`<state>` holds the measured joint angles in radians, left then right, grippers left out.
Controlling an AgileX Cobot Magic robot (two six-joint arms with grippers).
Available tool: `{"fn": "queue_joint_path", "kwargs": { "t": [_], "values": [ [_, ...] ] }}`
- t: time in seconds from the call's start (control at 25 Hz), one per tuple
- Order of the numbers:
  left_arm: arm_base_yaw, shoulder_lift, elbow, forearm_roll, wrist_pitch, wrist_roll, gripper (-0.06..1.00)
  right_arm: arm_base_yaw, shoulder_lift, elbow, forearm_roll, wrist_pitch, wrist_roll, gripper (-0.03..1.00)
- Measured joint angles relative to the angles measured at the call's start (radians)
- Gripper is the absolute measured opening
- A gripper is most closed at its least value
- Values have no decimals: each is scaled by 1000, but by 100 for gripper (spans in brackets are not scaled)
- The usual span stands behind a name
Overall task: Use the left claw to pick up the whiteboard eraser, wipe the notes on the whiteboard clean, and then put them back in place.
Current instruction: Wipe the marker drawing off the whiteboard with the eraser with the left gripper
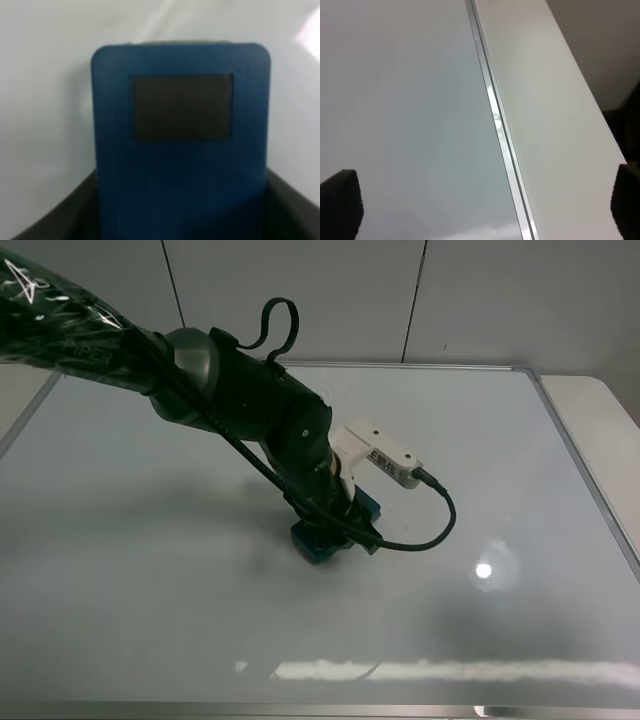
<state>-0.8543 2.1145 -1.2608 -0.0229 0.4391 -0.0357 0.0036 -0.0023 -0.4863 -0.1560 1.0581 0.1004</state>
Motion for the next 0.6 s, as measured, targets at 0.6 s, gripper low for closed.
{"fn": "queue_joint_path", "kwargs": {
  "t": [0.6],
  "values": [
    [23,7,7,-7,-77,36,55,0,0,0,0,0,0,99]
  ]
}}
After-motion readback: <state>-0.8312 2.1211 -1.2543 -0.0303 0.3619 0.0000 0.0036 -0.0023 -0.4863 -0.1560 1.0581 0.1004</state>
